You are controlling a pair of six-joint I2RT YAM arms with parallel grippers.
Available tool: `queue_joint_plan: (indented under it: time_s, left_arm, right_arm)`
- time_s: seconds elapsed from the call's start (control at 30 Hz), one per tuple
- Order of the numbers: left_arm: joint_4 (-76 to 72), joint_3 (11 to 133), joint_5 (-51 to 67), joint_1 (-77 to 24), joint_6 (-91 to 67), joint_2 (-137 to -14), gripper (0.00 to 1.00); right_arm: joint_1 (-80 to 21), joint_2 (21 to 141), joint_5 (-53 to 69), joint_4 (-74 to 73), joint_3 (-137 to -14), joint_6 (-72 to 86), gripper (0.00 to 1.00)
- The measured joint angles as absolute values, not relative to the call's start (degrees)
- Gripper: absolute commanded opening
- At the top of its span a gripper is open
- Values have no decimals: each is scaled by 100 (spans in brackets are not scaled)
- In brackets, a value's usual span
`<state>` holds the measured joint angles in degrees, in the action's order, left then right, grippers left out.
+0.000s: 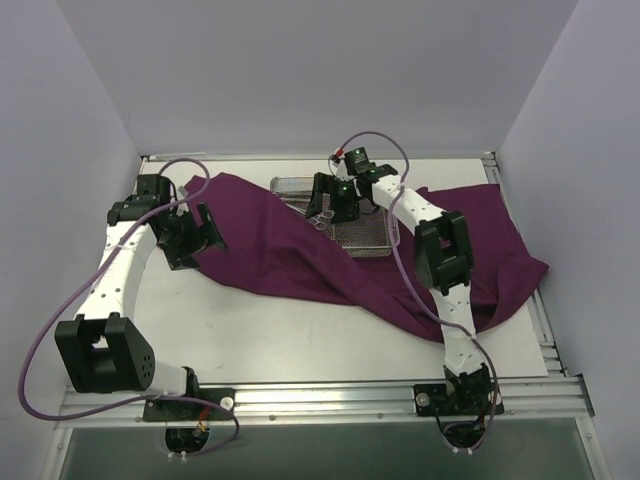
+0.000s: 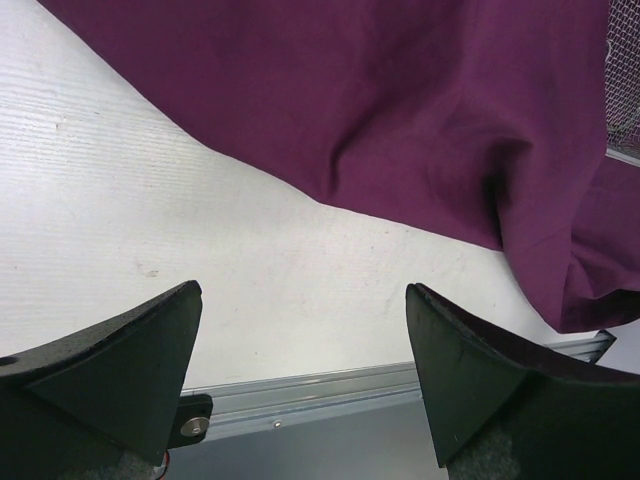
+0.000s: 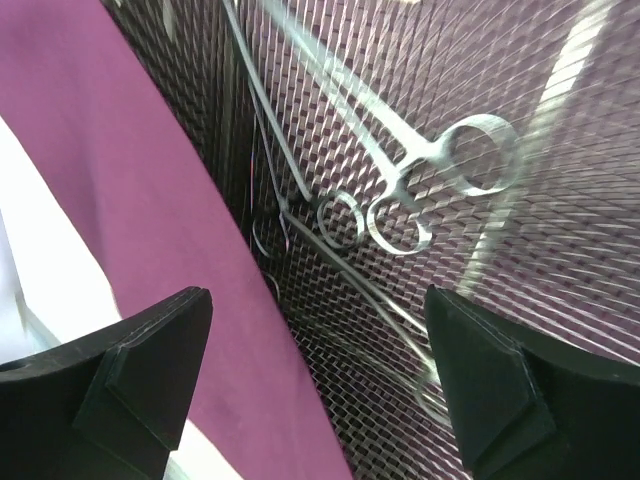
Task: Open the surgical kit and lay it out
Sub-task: Open the surgical kit at the center of the board.
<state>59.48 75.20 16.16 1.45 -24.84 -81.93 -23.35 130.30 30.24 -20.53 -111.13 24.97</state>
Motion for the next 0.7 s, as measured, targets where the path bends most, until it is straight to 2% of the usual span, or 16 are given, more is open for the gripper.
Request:
queue_joint_plan:
  time_s: [0.27, 0.37, 0.47, 0.5, 0.6, 0.7]
  left_arm:
    - [6012, 7548, 1516, 198, -2499, -8182, 92]
    - [6027, 7601, 1498, 198, -2508, -8182, 92]
    - [6029, 7647, 1470, 200, -2512, -8182, 92]
    - [6040, 7666, 1457, 200, -2510, -8182, 92]
    - [6049, 7695, 1380, 204, -2528, -8180, 92]
    - [6071, 7697, 1262, 207, -2554, -8165, 92]
  right_arm:
    - [-2742, 13465, 3651, -2191, -11275, 2414, 78]
    - [-2810, 13467, 3798, -2119, -11340, 2432, 68]
    - [-2818, 13467, 3839, -2003, -11371, 2499, 53]
    - [-2816, 13467, 3841, -1962, -11371, 2534, 34]
    - [-2816, 13467, 3850, -1841, -11371, 2626, 3]
    - [-2821, 13467, 3841, -1802, -11408, 2724, 0]
